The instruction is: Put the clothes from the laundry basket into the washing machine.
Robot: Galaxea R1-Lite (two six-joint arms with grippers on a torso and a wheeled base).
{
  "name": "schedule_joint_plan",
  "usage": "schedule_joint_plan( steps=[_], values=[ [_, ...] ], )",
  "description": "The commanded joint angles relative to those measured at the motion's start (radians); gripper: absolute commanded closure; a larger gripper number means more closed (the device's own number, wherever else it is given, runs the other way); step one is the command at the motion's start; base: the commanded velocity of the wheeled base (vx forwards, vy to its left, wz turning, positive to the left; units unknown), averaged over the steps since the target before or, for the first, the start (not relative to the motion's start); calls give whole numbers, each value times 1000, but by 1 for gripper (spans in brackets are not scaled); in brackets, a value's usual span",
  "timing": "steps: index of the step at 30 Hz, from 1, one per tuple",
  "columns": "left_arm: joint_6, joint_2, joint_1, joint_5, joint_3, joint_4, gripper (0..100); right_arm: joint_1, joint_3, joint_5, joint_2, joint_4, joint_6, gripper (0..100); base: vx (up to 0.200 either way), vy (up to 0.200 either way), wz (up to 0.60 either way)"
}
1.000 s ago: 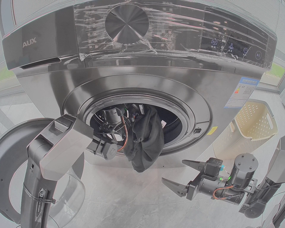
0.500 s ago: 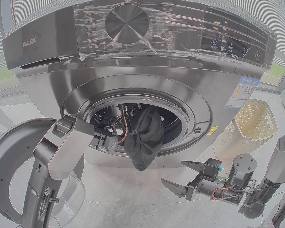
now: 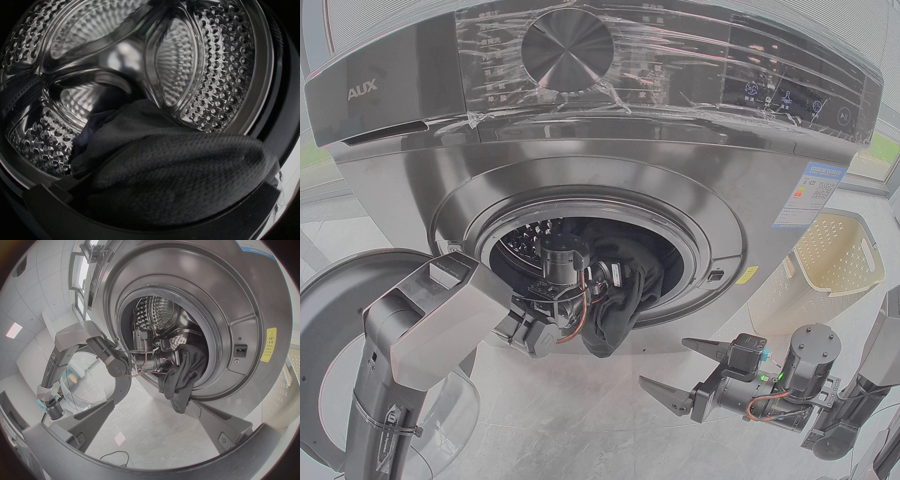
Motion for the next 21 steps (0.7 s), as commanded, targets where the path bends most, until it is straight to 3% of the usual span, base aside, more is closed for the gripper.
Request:
schedule_joint_plan(
  steps=[1,5,6,8,16,17,18,19,21],
  values=[
    [2,-9,-15,-7,25,2,0,0,0,0,0,-1,0,0,0,0,0],
    [19,5,-15,-11,25,20,0,3,-2,0,0,-1,0,0,0,0,0],
    [28,12,-14,-12,25,23,100,8,-2,0,0,-1,0,0,0,0,0],
    [37,25,-14,-12,18,25,100,14,-2,-1,0,-1,2,0,0,0,0],
    [29,66,0,19,-123,28,100,14,-3,0,2,-1,2,0,0,0,0],
    [28,80,20,65,-196,29,100,14,-5,-1,2,-1,2,0,0,0,0],
    [28,80,20,65,-196,29,100,14,-5,-1,2,-1,2,0,0,0,0],
    [26,104,35,106,-291,36,100,14,-6,0,4,-1,2,0,0,0,0],
    [25,118,51,126,-360,48,100,14,-8,0,4,-1,2,0,0,0,0]
  ],
)
